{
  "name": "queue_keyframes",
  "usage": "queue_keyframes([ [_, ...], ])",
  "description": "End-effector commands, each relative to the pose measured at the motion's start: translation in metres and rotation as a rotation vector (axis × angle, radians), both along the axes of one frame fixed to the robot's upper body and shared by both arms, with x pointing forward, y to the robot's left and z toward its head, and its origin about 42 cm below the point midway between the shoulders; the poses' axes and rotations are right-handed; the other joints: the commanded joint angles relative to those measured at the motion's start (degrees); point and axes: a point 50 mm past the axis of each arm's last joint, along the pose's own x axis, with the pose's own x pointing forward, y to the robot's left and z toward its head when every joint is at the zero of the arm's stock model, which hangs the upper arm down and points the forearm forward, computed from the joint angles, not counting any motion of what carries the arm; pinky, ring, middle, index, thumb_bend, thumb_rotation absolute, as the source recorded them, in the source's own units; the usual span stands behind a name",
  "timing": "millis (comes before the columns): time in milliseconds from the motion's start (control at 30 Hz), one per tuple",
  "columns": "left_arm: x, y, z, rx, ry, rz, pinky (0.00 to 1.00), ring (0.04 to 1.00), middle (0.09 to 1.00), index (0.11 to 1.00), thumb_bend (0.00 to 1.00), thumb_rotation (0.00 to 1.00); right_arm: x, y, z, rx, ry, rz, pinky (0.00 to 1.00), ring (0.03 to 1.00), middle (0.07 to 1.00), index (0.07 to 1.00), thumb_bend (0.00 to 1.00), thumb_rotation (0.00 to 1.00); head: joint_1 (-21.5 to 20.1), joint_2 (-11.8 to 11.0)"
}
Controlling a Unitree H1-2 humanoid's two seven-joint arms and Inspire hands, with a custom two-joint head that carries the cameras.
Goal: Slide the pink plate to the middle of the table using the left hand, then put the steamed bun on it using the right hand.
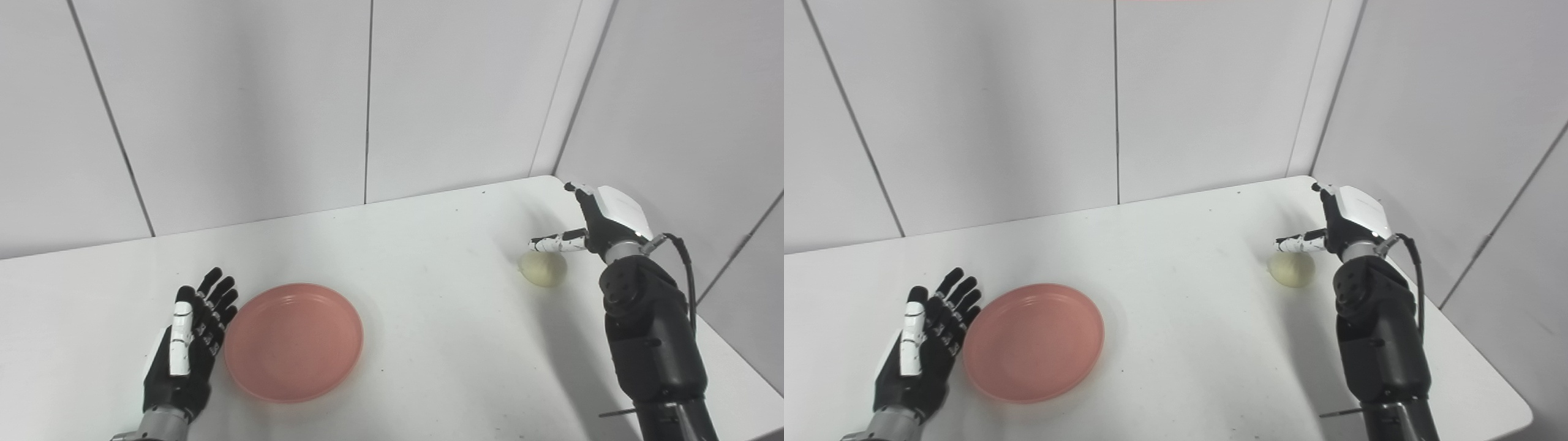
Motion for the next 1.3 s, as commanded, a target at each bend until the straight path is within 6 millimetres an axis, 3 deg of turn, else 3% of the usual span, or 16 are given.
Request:
queue_keyframes([
  [0, 0.002, 0.004, 0.005, -0.009, -0.013, -0.006, 0.96, 0.942, 0.926, 0.897, 0.60, 1.00, 0.002, -0.005, 0.024, -0.063, -0.032, -0.031, 0.79, 0.920, 0.941, 0.884, 0.91, 0.34, 0.0, 0.0],
  [133, 0.002, 0.003, 0.006, -0.013, -0.007, -0.003, 0.96, 0.939, 0.922, 0.895, 0.59, 1.00, 0.004, -0.008, 0.019, -0.067, 0.035, -0.036, 0.79, 0.906, 0.928, 0.884, 0.91, 0.34, 0.1, 0.0],
  [400, 0.003, 0.003, 0.005, -0.012, -0.013, -0.002, 0.96, 0.942, 0.925, 0.902, 0.60, 1.00, 0.015, -0.018, -0.001, -0.032, 0.134, -0.029, 0.72, 0.875, 0.915, 0.873, 0.97, 0.32, 0.4, 0.3],
  [533, 0.002, 0.003, 0.006, -0.011, -0.013, 0.000, 0.96, 0.938, 0.923, 0.899, 0.60, 1.00, 0.019, -0.022, -0.010, 0.015, 0.174, -0.019, 0.70, 0.848, 0.905, 0.887, 1.00, 0.35, 0.5, 0.3],
  [667, 0.002, 0.003, 0.007, -0.011, -0.017, -0.006, 0.96, 0.943, 0.930, 0.902, 0.60, 1.00, 0.024, -0.019, -0.018, 0.019, 0.196, -0.006, 0.68, 0.820, 0.878, 0.878, 0.97, 0.32, 0.5, 0.4],
  [767, 0.002, 0.002, 0.007, -0.015, -0.013, -0.003, 0.96, 0.943, 0.929, 0.900, 0.59, 1.00, 0.028, -0.018, -0.025, 0.064, 0.216, -0.001, 0.66, 0.830, 0.909, 0.897, 0.93, 0.29, 0.8, 0.4],
  [800, 0.002, 0.002, 0.007, -0.015, -0.012, -0.004, 0.97, 0.945, 0.930, 0.902, 0.59, 1.00, 0.029, -0.019, -0.027, 0.078, 0.222, 0.003, 0.59, 0.759, 0.877, 0.902, 0.93, 0.27, 0.8, 0.5],
  [867, 0.002, 0.002, 0.007, -0.014, -0.013, -0.005, 0.97, 0.946, 0.930, 0.903, 0.59, 1.00, 0.031, -0.019, -0.030, 0.092, 0.225, 0.008, 0.55, 0.712, 0.852, 0.900, 0.93, 0.26, 0.9, 0.5],
  [900, 0.002, 0.001, 0.007, -0.014, -0.013, -0.006, 0.97, 0.946, 0.930, 0.904, 0.59, 1.00, 0.031, -0.020, -0.031, 0.094, 0.224, 0.010, 0.46, 0.598, 0.746, 0.893, 0.92, 0.24, 0.9, 0.5],
  [933, 0.002, 0.002, 0.007, -0.014, -0.016, -0.007, 0.97, 0.947, 0.931, 0.904, 0.59, 1.00, 0.032, -0.019, -0.032, 0.086, 0.215, 0.008, 0.43, 0.559, 0.710, 0.890, 0.92, 0.23, 0.9, 0.5],
  [1000, 0.002, 0.002, 0.006, -0.016, -0.016, -0.006, 0.97, 0.947, 0.933, 0.906, 0.59, 1.00, 0.032, -0.021, -0.034, 0.085, 0.179, -0.009, 0.28, 0.369, 0.499, 0.836, 0.85, 0.16, 1.0, 0.5],
  [1067, 0.002, 0.002, 0.006, -0.016, -0.012, -0.004, 0.97, 0.950, 0.936, 0.909, 0.59, 1.00, 0.032, -0.022, -0.035, 0.079, 0.145, -0.016, 0.24, 0.319, 0.443, 0.800, 0.81, 0.12, 1.0, 0.6],
  [1100, 0.003, 0.001, 0.006, -0.016, -0.010, -0.002, 0.97, 0.944, 0.929, 0.902, 0.59, 1.00, 0.031, -0.022, -0.034, 0.074, 0.130, -0.017, 0.25, 0.323, 0.465, 0.716, 0.65, 0.04, 1.0, 0.6],
  [1167, 0.002, 0.000, 0.007, -0.017, -0.011, -0.002, 0.96, 0.941, 0.926, 0.899, 0.59, 1.00, 0.030, -0.023, -0.034, 0.067, 0.112, -0.020, 0.30, 0.363, 0.476, 0.580, 0.57, 0.01, 1.1, 0.6],
  [1267, 0.002, 0.000, 0.006, -0.018, -0.014, -0.003, 0.97, 0.943, 0.927, 0.898, 0.59, 1.00, 0.031, -0.025, -0.035, 0.059, 0.112, -0.025, 0.38, 0.431, 0.459, 0.536, 0.53, 0.00, 1.2, 0.6],
])
